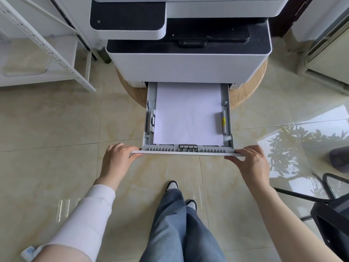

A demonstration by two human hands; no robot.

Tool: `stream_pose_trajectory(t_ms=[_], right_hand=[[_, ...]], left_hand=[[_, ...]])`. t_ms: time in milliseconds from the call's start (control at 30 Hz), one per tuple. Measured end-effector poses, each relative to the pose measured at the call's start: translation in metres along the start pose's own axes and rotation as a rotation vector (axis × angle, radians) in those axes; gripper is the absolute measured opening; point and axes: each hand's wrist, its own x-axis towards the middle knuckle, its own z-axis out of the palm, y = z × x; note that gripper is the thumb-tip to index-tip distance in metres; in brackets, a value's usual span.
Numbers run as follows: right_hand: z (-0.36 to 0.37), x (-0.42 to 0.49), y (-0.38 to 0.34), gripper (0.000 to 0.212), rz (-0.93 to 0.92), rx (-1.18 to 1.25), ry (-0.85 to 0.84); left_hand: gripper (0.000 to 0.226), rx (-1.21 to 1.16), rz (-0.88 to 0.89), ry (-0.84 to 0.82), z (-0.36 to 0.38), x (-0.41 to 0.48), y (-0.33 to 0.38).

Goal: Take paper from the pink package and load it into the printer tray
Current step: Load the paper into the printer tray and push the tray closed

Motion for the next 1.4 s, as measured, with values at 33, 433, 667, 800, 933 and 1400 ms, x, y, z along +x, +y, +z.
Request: stream_pose_trajectory(t_ms=[33,433,667,800,933,1400], right_hand=[[-0.002,0.001,0.0,0.032,-0.007,0.0,0.017],[0.023,0.077,-0.009,0.074,0.074,0.182,0.201],[0.048,0.148,-0.003,0.12,0.131,0.442,0.275],[0.049,0.178,0.005,0.122,0.128,0.521,0.202],[0.054,0.189,0.014,0.08,0.057,0.616,0.128],[0.071,0.211,0.003,0.067,0.219,0.746,0.332]], left_hand=[[0.016,-0.001,0.012,0.022,-0.004,0.001,0.0],[0.036,-0.053,0.095,0.307,0.021,0.084,-0.019],[0.118,-0.634,-0.14,0.449,0.041,0.151,-0.025],[0.126,-0.816,-0.029,0.481,0.049,0.182,-0.037],[0.124,-0.955,-0.035,0.421,0.05,0.194,-0.039],[0.071,-1.067,-0.097,0.627,0.058,0.22,-0.028]])
